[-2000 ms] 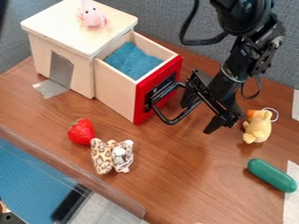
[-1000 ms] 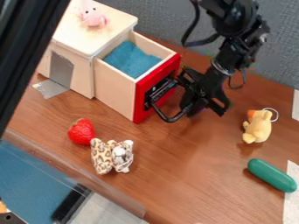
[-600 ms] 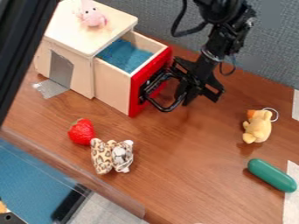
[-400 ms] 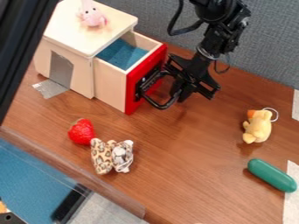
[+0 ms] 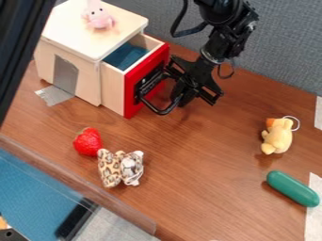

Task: Close the drawer

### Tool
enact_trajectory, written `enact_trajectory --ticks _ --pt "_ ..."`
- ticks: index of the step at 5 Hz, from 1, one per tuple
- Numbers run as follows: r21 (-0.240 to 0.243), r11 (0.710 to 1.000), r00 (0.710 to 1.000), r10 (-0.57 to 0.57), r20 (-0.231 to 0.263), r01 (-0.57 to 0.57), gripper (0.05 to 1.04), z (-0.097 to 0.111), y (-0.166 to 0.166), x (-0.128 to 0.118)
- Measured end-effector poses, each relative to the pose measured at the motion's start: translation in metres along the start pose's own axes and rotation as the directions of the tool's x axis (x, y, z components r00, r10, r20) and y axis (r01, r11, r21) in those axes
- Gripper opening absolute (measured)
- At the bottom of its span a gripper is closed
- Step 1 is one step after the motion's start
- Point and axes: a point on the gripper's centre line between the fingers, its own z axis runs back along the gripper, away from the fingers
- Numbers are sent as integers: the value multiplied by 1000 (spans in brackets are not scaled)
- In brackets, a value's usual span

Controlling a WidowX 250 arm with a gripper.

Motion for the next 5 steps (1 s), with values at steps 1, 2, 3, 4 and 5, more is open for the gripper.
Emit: enact_trajectory --ticks 1,2,3,4,5 --pt "11 1000 1000 5 -3 -5 131 -5 7 -2" --pt "51 999 1000 0 -2 0 131 -9 13 -4" --pt "72 997 1000 26 1 -26 131 -11 25 -1" --pt "43 994 994 105 -11 -104 131 -17 53 5" --pt "-26 994 994 109 -34 -110 131 -17 54 5"
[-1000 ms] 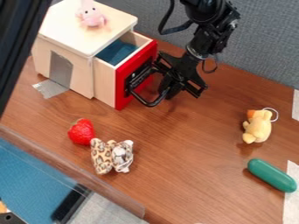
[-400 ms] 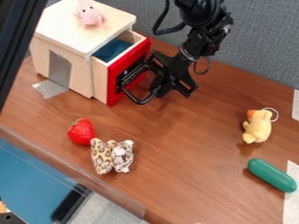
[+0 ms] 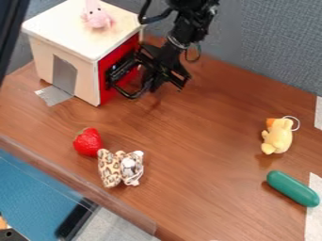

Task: Close the drawer

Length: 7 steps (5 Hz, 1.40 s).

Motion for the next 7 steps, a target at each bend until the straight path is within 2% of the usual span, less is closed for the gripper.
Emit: enact_trajectory --ticks 1,2,3,4,5,7 --pt "-22 1000 1000 -1 -3 1 176 2 -1 -1" --pt "-13 999 999 29 -21 -29 402 11 5 -9" --pt "5 1000 1000 0 -8 0 708 11 -1 -10" --pt "2 999 998 -44 40 44 969 31 -14 -14" --pt "-27 996 993 -79 85 82 1003 49 -26 -17" --pt "-164 978 983 -102 150 126 1001 88 -33 -26"
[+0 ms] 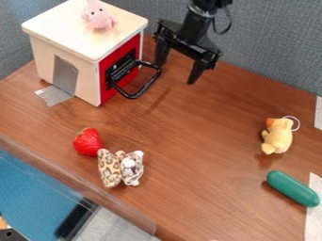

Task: Close the drawer

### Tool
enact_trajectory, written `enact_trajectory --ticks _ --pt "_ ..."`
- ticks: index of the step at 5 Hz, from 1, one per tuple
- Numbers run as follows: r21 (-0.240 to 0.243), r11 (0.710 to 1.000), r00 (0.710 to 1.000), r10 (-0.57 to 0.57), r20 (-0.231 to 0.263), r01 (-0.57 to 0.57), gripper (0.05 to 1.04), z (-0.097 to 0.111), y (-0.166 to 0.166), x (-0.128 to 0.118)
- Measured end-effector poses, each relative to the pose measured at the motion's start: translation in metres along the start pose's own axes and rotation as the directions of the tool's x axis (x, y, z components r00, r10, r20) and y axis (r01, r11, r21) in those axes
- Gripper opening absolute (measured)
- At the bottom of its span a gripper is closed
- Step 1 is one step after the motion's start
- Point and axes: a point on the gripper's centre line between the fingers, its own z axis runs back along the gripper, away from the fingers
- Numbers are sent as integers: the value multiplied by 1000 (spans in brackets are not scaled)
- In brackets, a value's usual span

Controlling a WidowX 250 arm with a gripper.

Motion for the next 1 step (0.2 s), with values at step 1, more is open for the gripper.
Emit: enact_trajectory --ticks 1 --pt "-82 997 999 -2 -37 -1 1001 3 6 -9"
